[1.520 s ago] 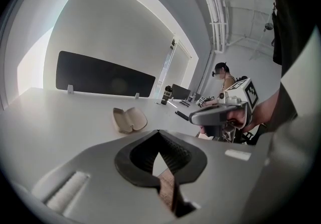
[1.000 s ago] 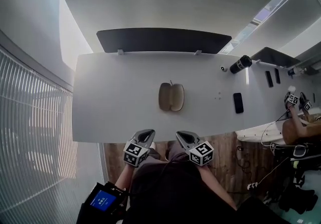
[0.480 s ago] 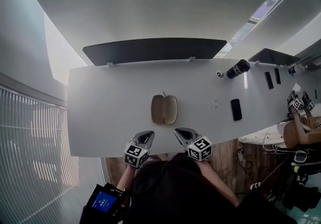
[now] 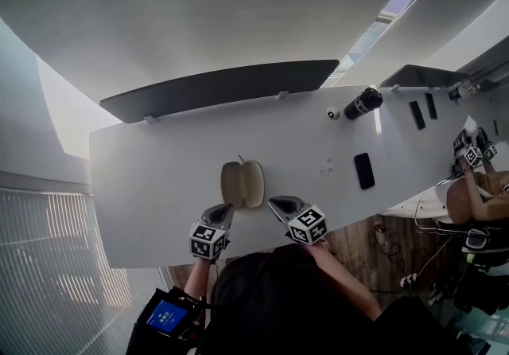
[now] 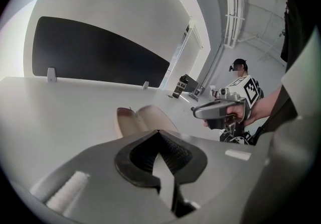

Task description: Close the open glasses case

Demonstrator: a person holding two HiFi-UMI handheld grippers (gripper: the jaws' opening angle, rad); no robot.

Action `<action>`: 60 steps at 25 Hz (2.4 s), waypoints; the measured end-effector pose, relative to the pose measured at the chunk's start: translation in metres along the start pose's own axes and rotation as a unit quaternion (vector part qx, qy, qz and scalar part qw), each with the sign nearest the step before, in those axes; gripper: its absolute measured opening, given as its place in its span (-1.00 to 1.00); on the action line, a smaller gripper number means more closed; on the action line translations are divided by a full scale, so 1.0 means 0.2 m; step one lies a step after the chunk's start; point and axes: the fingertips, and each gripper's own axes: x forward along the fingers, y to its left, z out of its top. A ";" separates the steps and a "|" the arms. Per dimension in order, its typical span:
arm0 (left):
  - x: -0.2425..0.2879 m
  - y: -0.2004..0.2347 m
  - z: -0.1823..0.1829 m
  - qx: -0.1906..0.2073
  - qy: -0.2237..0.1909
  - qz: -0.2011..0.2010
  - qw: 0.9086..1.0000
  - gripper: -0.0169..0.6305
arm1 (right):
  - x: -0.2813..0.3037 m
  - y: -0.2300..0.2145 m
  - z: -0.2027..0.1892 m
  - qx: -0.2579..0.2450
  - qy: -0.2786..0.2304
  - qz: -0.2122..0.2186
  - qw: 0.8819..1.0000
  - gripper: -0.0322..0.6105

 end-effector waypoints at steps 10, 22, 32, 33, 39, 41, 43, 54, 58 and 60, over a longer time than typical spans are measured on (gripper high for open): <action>0.12 0.08 -0.12 -0.040 0.034 0.003 0.999 -0.93 | 0.12 -0.20 -0.12 0.031 0.036 -0.011 0.999 -0.89; 0.11 0.16 -0.23 -0.061 0.070 -0.004 0.996 -0.93 | 0.23 -0.31 -0.06 0.043 0.044 -0.023 0.998 -0.89; 0.16 0.17 -0.23 -0.073 0.064 -0.024 0.995 -0.93 | 0.33 -0.34 -0.06 0.050 0.050 -0.045 0.997 -0.89; 0.16 0.17 -0.24 -0.073 0.063 -0.026 0.995 -0.93 | 0.34 -0.34 -0.07 0.050 0.052 -0.043 0.996 -0.89; 0.16 0.18 -0.25 -0.079 0.053 -0.040 0.995 -0.93 | 0.36 -0.29 -0.03 0.044 0.043 -0.043 0.997 -0.89; 0.16 0.18 -0.25 -0.082 0.049 -0.044 0.994 -0.93 | 0.36 -0.27 0.00 0.038 0.039 -0.041 0.998 -0.89; 0.15 0.18 -0.25 -0.082 0.048 -0.047 0.994 -0.93 | 0.36 -0.24 0.03 0.030 0.034 -0.038 0.998 -0.89; 0.15 0.19 -0.25 -0.088 0.041 -0.055 0.994 -0.93 | 0.44 -0.06 0.19 -0.032 0.026 -0.003 0.999 -0.89; 0.15 0.18 -0.24 -0.090 0.039 -0.065 0.993 -0.93 | 0.50 -0.01 0.19 -0.051 0.040 0.007 0.998 -0.89; 0.16 0.17 -0.24 -0.092 0.038 -0.068 0.993 -0.93 | 0.53 0.01 0.19 -0.051 0.037 0.020 0.998 -0.89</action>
